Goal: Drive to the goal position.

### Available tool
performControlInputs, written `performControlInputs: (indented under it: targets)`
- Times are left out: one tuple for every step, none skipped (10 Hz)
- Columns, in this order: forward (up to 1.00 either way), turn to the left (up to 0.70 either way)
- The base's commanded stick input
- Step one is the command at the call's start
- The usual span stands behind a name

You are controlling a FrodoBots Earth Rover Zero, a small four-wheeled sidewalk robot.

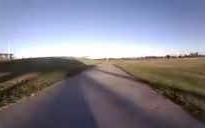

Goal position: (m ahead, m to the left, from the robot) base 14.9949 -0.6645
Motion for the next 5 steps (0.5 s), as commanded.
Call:
performControlInputs:
  targets:
    - [0.85, -0.08]
    - [0.85, -0.08]
    - [0.85, -0.08]
    - [0.85, -0.08]
    - [0.85, -0.08]
